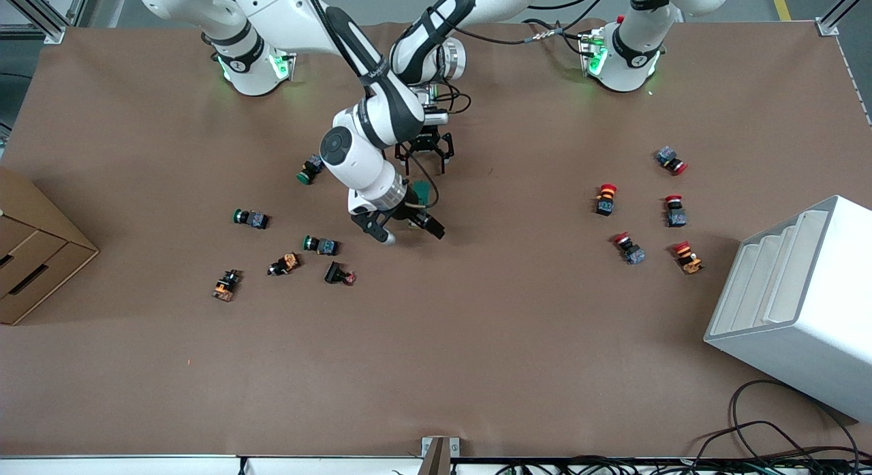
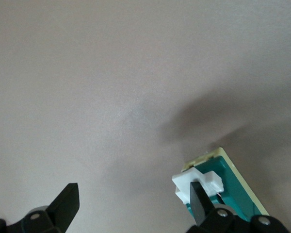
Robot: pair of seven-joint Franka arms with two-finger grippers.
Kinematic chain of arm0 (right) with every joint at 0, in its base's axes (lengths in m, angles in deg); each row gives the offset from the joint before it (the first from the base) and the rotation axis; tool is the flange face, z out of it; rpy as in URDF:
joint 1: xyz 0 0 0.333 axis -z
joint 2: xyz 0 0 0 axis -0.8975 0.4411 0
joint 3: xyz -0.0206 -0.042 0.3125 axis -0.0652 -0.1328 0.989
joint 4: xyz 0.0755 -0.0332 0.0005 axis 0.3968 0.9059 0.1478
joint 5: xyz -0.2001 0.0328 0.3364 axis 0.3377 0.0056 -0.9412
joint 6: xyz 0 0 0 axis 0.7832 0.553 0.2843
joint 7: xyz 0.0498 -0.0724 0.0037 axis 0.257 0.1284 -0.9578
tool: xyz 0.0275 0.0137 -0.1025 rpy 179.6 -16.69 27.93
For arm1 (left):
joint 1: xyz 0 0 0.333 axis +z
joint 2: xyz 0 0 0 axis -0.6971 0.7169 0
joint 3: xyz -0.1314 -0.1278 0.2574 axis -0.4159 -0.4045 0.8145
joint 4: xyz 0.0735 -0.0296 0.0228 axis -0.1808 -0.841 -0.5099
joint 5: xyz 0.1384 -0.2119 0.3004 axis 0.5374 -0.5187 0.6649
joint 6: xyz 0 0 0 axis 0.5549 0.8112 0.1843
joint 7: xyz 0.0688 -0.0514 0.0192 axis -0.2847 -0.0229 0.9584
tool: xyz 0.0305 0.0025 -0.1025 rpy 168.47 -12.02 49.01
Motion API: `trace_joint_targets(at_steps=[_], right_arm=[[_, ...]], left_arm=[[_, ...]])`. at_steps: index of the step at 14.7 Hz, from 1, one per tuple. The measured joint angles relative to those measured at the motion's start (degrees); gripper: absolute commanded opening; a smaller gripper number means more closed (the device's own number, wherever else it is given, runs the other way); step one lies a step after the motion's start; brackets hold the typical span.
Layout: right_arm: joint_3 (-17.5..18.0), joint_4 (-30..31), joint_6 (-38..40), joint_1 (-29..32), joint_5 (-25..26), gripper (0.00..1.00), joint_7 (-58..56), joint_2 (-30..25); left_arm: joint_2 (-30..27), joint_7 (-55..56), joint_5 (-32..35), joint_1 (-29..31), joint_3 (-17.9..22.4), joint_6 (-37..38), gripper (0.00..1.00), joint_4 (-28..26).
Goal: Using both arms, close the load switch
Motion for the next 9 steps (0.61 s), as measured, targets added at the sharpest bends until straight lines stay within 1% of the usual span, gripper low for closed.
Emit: trace_joint_targets(at_steps=[4,6,7,9], right_arm=[[-0.02,-1.53,0.14,0.29,0.89,1.0,0.0,1.44],[-0.17,-2.38,2.45,1.65,2.63,1.0,0.01,1.4],[-0.6,-3.26,5.08,2.72,4.58,1.0,0.0,1.17],[-2.75,-5.39,13.14,4.89,10.81,1.0,-0.09,-0.29]], left_arm=[[-0.08,0.0,0.0,0.05,0.01,0.0,1.0,0.01],[-0.13,0.0,0.0,0.05,0.02,0.0,1.0,0.02],[-0.23,0.0,0.0,0.05,0.02,0.0,1.0,0.02],[-0.56,0.0,-0.52,0.05,0.02,0.0,1.0,0.03]])
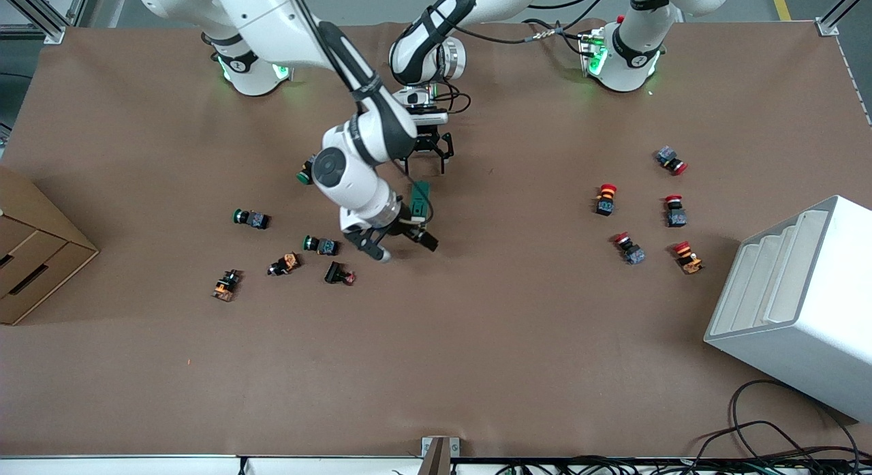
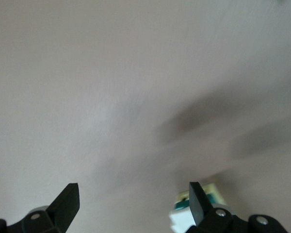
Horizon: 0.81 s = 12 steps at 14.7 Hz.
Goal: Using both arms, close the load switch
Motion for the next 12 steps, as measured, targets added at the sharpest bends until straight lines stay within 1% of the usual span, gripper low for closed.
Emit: trace_joint_targets(at_steps=[2,3,7,10,12], right_arm=[[-3.18,-1.59,9.31,1.58,6.99,1.0,-1.68,-3.05],[-4.55,-2.01,13.75,2.34,9.28,1.0,-3.94,-5.01],[-9.74,-2.44,31.19,6.72,12.54,1.0,-19.82,-12.79],[-15.4,-3.14,42.19,8.66,20.28,1.0,-31.54,-17.67],[-19.45,-4.98,48.9,8.78,23.53,1.0,-38.91,-19.66]], left_arm=[[-0.44,-0.17,-0.74,0.0,0.0,0.0,1.0,0.0],[-0.73,-0.51,-1.65,0.0,0.0,0.0,1.0,0.01],[-3.01,-6.57,-8.18,0.0,0.0,0.0,1.0,0.29],[-5.0,-11.13,-13.62,0.03,0.03,0.0,1.0,1.88],[-5.93,-15.21,-19.13,0.26,0.16,0.0,1.0,4.54]])
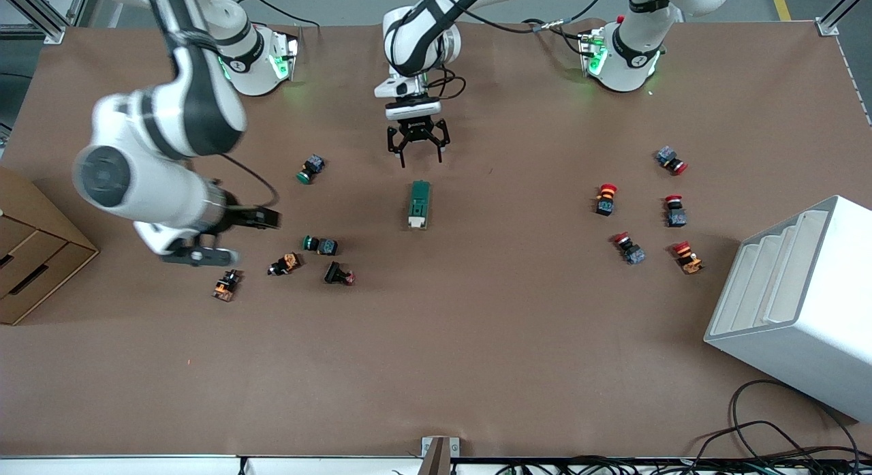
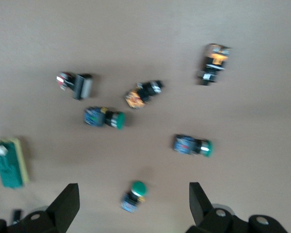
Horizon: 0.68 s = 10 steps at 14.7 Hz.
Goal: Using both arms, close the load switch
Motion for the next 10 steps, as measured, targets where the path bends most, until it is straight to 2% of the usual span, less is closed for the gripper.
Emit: trace_joint_targets(at_steps=[4,8,10], right_arm=[[-6.52,-5.99,10.51,0.1,4.78,1.0,-9.63,-0.92],[-9.69,-10.46,15.67,0.08,7.0,1.0,-13.0,-1.59],[-11.11,-10.96,16.01,0.09,7.17,1.0,-14.46,-1.99]], left_arm=[[-0.92,-9.43,-10.61,2.01,0.36,-0.01,1.0,7.81],[-1.35,-17.76,-21.18,6.63,0.59,0.36,1.0,16.87],[-1.73,-25.43,-27.2,9.2,0.62,3.45,1.0,21.77]])
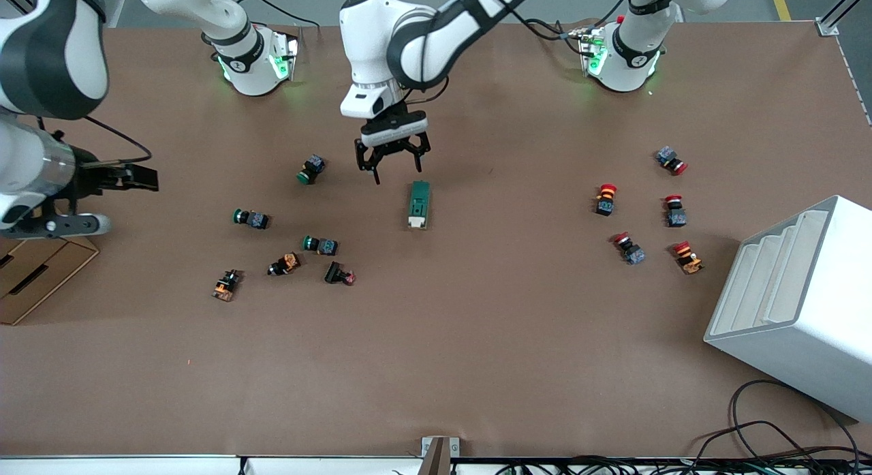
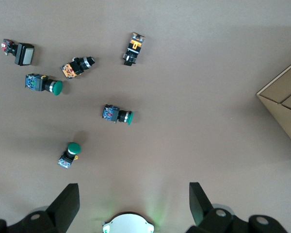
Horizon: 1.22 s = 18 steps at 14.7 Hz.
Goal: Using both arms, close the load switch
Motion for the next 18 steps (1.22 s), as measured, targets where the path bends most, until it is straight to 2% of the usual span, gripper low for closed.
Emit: trace_joint_targets(at_steps=[3,8,12,15,18], right_arm=[[-0.81,-2.33,-0.06,0.15,0.14,1.0,0.06,-0.02],[-0.8,-8.28,1.88,3.35,-3.45,1.0,4.54,0.58],[-0.72,-11.65,2.7,4.91,-4.3,1.0,4.54,3.0],[-0.7,-12.56,2.94,5.26,-4.42,1.0,4.54,3.77],[-0.75,-13.17,3.12,5.72,-6.33,1.0,4.57,3.75]], left_arm=[[-1.71,-9.27,-4.84,4.18,-0.03,2.38,1.0,2.97],[-2.63,-16.46,-10.7,11.02,-0.07,2.4,1.0,4.66],[-4.88,-22.49,-15.7,16.55,-0.01,3.68,1.0,6.3],[-10.08,-35.93,-23.49,25.32,0.09,8.98,1.0,6.83],[-13.25,-49.05,-26.44,35.76,0.05,10.37,1.0,6.79]])
